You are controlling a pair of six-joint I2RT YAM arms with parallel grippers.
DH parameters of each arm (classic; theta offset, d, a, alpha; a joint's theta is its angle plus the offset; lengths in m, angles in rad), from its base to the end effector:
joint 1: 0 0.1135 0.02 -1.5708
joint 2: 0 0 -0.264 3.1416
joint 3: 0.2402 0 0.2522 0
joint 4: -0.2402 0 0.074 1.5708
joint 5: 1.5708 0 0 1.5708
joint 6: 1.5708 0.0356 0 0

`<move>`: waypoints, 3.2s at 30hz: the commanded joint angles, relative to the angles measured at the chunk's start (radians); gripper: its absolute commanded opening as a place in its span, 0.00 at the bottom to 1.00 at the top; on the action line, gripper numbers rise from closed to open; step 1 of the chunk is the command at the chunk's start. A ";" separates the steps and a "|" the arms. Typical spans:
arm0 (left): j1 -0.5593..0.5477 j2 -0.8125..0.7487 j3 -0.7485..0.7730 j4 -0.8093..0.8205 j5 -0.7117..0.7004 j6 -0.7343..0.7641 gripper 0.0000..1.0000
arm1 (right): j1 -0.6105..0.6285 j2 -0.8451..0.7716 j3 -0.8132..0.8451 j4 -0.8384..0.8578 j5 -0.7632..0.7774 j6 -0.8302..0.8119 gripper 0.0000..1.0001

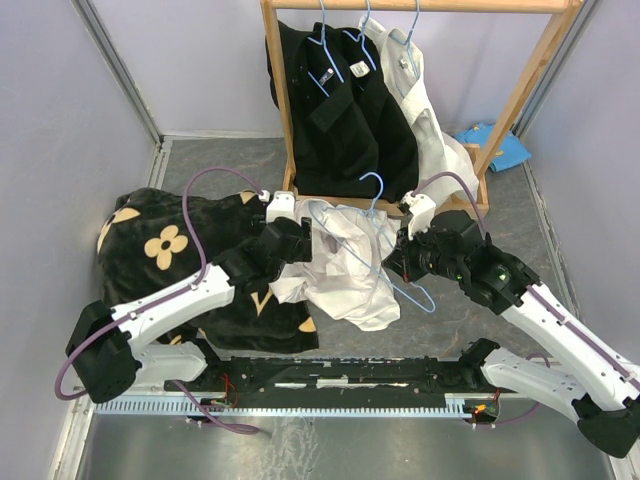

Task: Place the shirt on the hanger
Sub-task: Hang the shirt on the hanger.

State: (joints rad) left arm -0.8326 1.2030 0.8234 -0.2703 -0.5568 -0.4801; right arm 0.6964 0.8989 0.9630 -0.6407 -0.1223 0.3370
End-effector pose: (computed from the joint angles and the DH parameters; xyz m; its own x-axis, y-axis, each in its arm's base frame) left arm 0.1874 -0.1780 0.2617 -0.5204 -0.0106 -0.8538 0.1178 0.9895 -0.0841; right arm 0.1414 0.1239 0.3361 -0.6312 -0.0999 -0.7692 -0.5366 0.7723 0.3400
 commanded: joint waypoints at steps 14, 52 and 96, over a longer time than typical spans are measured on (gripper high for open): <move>0.002 0.077 0.135 -0.026 -0.048 0.077 0.65 | 0.000 0.026 -0.008 0.105 -0.042 0.019 0.00; 0.000 -0.025 0.260 -0.274 0.135 0.322 0.03 | -0.001 -0.043 -0.079 0.169 -0.318 -0.122 0.00; -0.450 0.088 0.972 -0.913 0.169 0.239 0.03 | -0.001 -0.246 -0.072 0.370 -0.554 -0.066 0.00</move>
State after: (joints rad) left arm -1.2549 1.3052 1.8091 -1.1824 -0.4385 -0.1944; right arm 0.6956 0.6193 0.9146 -0.5186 -0.5804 0.2165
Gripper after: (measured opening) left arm 0.071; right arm 0.032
